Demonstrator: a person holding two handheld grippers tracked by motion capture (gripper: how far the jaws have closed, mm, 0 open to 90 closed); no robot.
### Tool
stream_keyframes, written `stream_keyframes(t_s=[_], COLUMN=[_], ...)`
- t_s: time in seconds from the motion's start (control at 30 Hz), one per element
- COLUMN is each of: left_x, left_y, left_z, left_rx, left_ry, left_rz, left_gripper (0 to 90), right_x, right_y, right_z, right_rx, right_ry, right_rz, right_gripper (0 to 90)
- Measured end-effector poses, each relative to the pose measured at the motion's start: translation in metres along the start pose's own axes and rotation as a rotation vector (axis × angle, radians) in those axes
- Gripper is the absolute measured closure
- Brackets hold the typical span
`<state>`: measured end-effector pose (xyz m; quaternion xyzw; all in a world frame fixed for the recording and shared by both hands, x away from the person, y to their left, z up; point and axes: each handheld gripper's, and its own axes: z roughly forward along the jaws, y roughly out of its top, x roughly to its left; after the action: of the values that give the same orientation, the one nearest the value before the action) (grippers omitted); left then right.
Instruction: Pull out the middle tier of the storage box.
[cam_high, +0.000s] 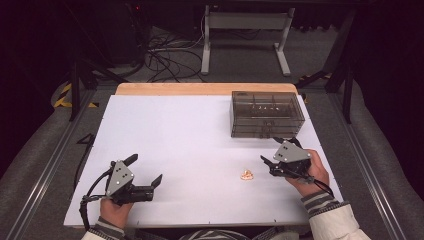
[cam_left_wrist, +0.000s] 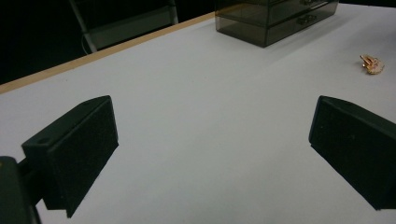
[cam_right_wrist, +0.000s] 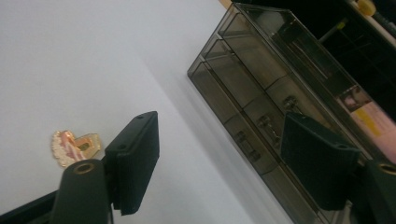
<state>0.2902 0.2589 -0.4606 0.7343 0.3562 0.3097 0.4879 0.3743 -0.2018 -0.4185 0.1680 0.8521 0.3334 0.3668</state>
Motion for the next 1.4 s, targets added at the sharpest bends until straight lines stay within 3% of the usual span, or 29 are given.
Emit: stream_keyframes(t_s=[0.13,0.17,0.33,0.47,0.77,0.97,1.4], left_x=[0.0,0.0,0.0,0.0,0.0,-0.001,0.0], left_y=[0.0,0.0,0.0,0.0,0.0,0.0,0.0], left_z=[0.0,0.0,0.0,0.0,0.0,0.0,0.0], left_rx=[0.001,0.0,0.0,0.002,-0.001,0.001,-0.001], left_ry=[0.002,0.002,0.002,0.001,0.007,0.007,0.012], left_rz=[0.001,0.001,0.001,0.0,0.005,0.003,0.005], left_gripper=[2.1,2.1,2.1,2.2,2.1,2.2,2.1], right_x=[0.001,0.001,0.002,0.001,0.002,0.004,0.009], right_y=[-0.001,-0.001,-0.002,-0.003,-0.004,-0.004,-0.01], right_z=[0.002,0.003,0.004,0.006,0.009,0.01,0.03], right_rx=[0.004,0.007,0.0,0.007,0.019,0.027,0.08], right_ry=[-0.035,-0.055,-0.083,-0.123,-0.13,-0.188,-0.314], right_rz=[-0.044,-0.078,-0.123,-0.189,-0.216,-0.29,-0.39], right_gripper=[36.5,38.6,39.8,42.0,45.7,50.7,55.6])
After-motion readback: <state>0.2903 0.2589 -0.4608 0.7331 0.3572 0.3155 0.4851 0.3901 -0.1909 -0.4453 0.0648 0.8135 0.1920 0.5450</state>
